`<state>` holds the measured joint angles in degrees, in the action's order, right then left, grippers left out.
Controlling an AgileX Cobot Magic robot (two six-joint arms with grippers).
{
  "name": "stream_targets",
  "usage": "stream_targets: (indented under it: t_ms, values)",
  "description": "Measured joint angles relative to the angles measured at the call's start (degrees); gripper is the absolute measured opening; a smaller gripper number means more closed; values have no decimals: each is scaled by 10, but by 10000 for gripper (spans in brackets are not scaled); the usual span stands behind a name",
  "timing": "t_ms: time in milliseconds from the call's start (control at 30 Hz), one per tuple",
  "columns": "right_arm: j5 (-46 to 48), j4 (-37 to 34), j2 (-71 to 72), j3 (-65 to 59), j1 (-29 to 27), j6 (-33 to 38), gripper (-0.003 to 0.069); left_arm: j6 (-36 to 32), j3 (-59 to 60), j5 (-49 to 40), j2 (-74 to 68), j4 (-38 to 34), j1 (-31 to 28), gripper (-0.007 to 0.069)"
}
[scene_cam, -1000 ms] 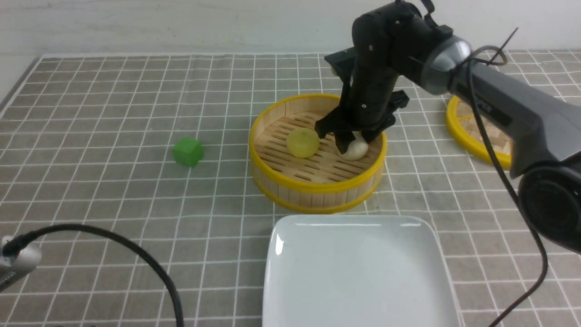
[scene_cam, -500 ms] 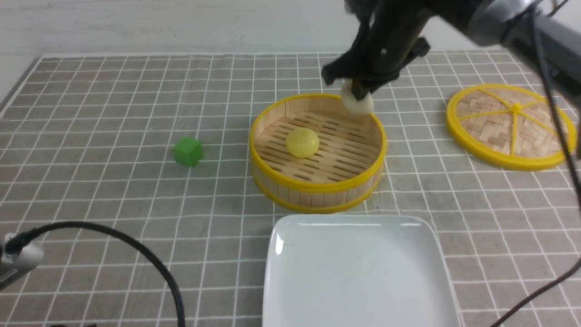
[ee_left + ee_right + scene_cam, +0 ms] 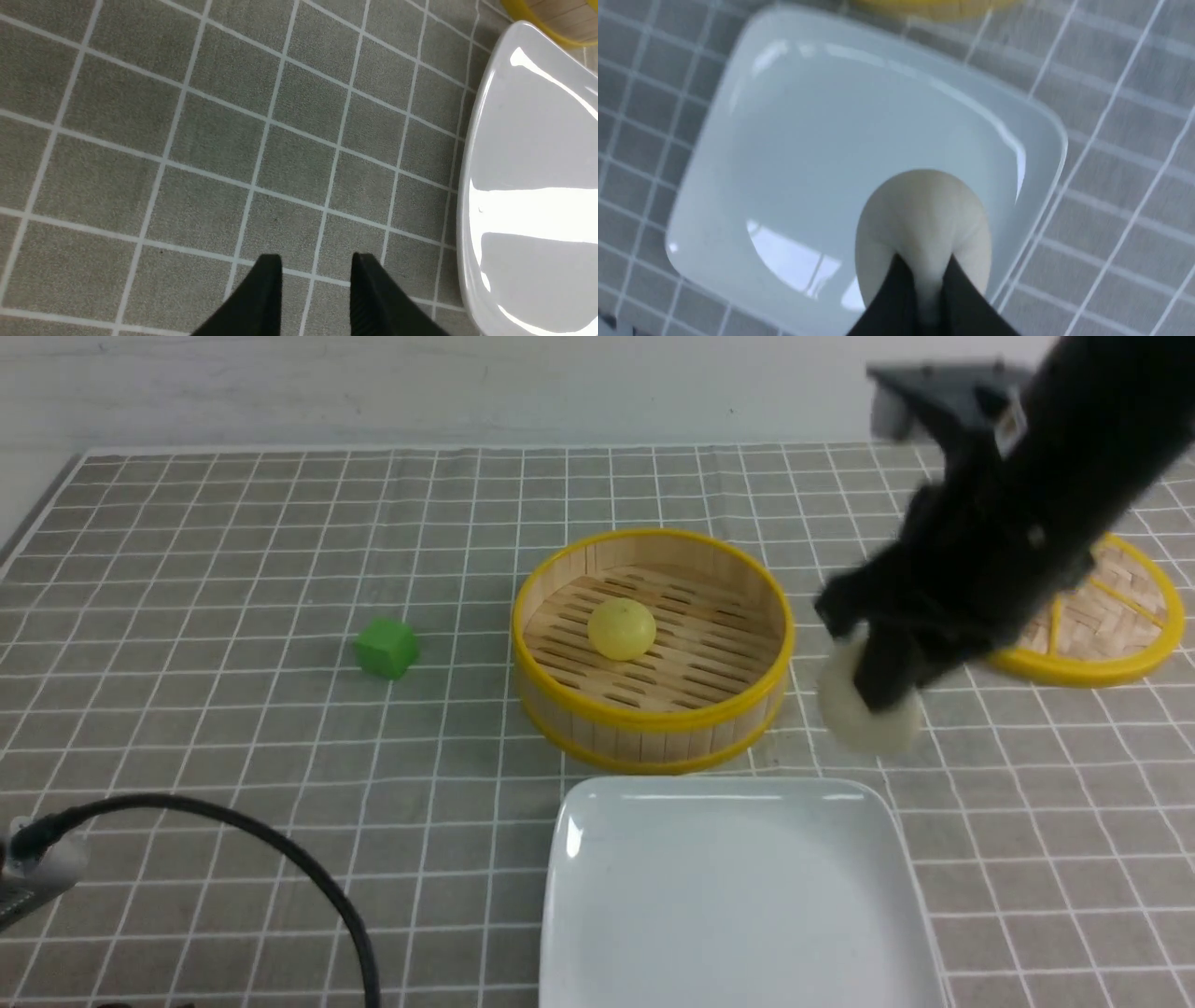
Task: Put the steamed buns into the plate on the grey tablecloth.
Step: 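Move the steamed bun from the bamboo steamer onto the white plate with the right gripper, then reach into the bamboo steamer and grasp a bun with the left gripper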
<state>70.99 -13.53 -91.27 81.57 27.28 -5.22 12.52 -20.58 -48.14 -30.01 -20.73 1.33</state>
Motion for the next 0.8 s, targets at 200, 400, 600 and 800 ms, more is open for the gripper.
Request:
stream_targets:
  t_ms: [200,400,600,800]
  values:
    - [-143,-14,-14,-149,40,48,62,-2,0,17,0,18,0,240]
    - [-215,10,-51,-184,81,52,221,-3,0,27,0,19,0,240]
    - [-221,31,-65,-182,88,23,454,-4,0,29,0,19,0,240]
    - [-137,86,-40,-131,88,15,484,-4,0,29,0,14,0,240]
